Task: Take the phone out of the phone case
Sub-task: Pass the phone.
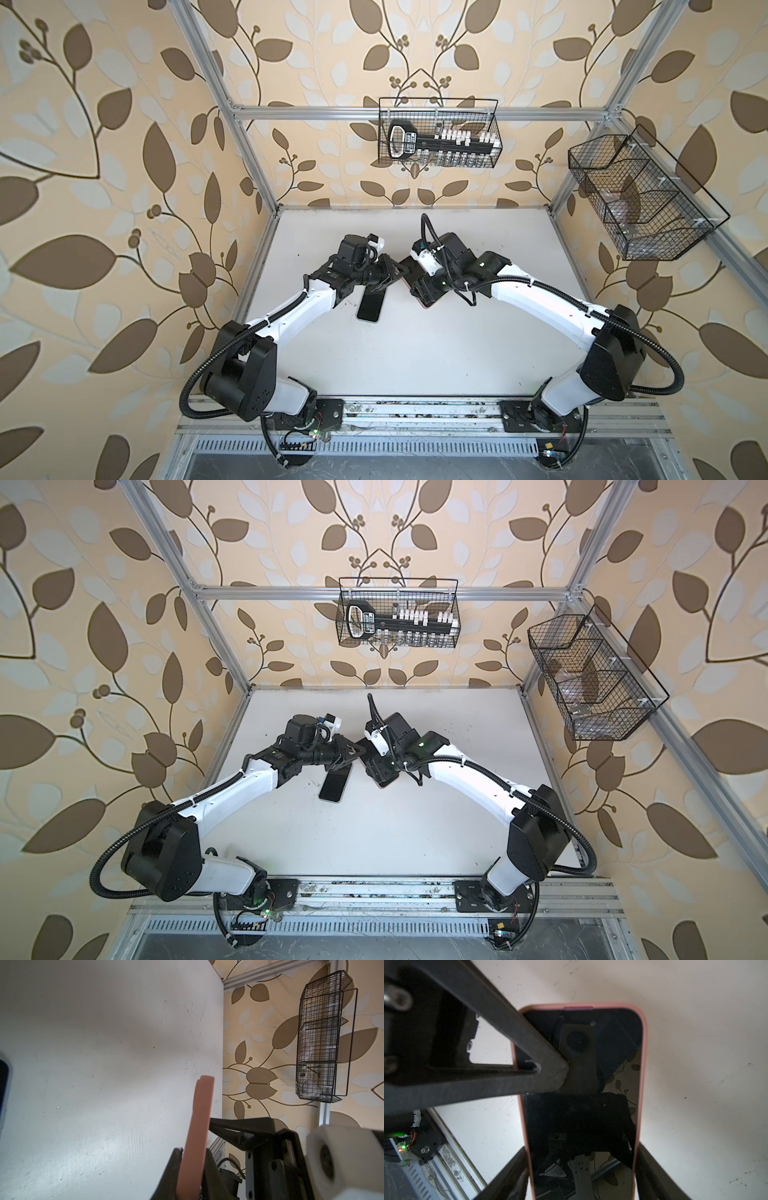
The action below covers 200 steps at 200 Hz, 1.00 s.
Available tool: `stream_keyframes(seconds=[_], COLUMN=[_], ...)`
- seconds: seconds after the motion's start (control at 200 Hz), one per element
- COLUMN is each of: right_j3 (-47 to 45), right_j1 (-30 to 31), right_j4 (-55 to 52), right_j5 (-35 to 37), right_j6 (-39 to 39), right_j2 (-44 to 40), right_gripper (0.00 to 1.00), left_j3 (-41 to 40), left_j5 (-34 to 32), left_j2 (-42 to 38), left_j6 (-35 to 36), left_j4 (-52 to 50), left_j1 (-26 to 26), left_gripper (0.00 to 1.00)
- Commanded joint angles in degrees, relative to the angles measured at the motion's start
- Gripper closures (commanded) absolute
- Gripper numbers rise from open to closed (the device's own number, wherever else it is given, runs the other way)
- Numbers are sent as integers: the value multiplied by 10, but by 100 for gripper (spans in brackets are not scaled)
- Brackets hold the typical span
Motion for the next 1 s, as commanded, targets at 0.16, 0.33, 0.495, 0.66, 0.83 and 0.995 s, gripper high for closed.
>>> stream_keyframes(seconds=[0.16, 0.33, 0.495, 0.66, 0.83, 0.995], right_j3=[33, 32, 28, 20, 9, -17], right_j1=[4, 5, 4, 1, -14, -64], right_j4=[18, 18, 23, 26, 33, 52], right_j5=[-18, -24, -27, -26, -36, -116], right_j6=[1, 1, 3, 5, 9, 22], right_j2=[-14, -18, -23, -25, -41, -65], right_gripper=[40, 40, 39, 39, 36, 31], left_j3=[-12, -19, -29, -28, -22, -4], left_j5=[-6, -12, -10, -11, -12, 3], left_j2=[-9, -13, -16, -16, -15, -12], left_j6=[-6, -6, -31, -33, -20, 11], left_j4=[34, 50, 81, 88, 83, 81], left_j1=[-6, -6, -6, -6, -6, 2], left_gripper=[88, 100, 100, 100, 100, 100])
